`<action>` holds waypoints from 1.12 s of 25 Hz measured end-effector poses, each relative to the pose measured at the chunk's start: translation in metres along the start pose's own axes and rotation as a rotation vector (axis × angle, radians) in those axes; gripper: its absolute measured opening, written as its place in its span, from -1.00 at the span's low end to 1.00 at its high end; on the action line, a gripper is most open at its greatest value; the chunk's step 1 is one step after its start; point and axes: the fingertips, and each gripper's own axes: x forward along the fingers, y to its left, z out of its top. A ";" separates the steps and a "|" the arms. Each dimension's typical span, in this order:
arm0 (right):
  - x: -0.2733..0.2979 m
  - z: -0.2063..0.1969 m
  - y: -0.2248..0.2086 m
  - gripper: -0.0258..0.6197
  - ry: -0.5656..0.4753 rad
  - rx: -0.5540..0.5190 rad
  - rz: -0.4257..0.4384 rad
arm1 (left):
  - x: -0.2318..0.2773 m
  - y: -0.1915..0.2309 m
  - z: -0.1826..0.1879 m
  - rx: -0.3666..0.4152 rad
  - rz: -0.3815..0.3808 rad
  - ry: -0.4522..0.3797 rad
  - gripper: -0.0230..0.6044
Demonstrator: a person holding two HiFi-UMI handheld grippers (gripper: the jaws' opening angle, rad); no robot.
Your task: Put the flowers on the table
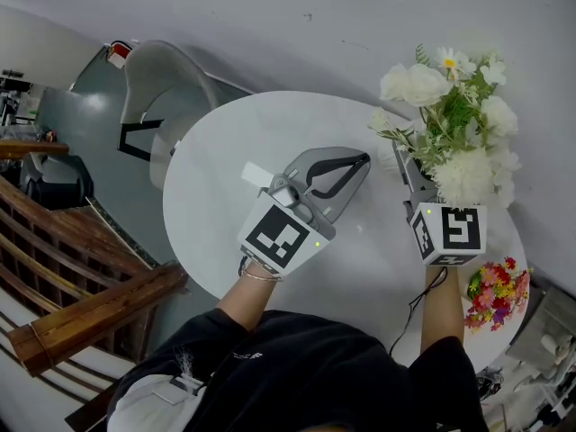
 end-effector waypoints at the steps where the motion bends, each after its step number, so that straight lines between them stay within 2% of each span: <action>1: 0.000 0.000 -0.001 0.22 0.001 -0.003 0.000 | 0.001 0.000 0.000 -0.001 0.001 0.002 -0.93; 8: -0.003 0.003 -0.004 0.22 0.004 -0.036 0.006 | 0.008 -0.007 0.006 -0.004 -0.012 -0.005 -0.93; 28: -0.003 0.004 -0.003 0.22 -0.019 -0.031 -0.006 | 0.007 -0.012 0.006 0.002 -0.019 -0.010 -0.93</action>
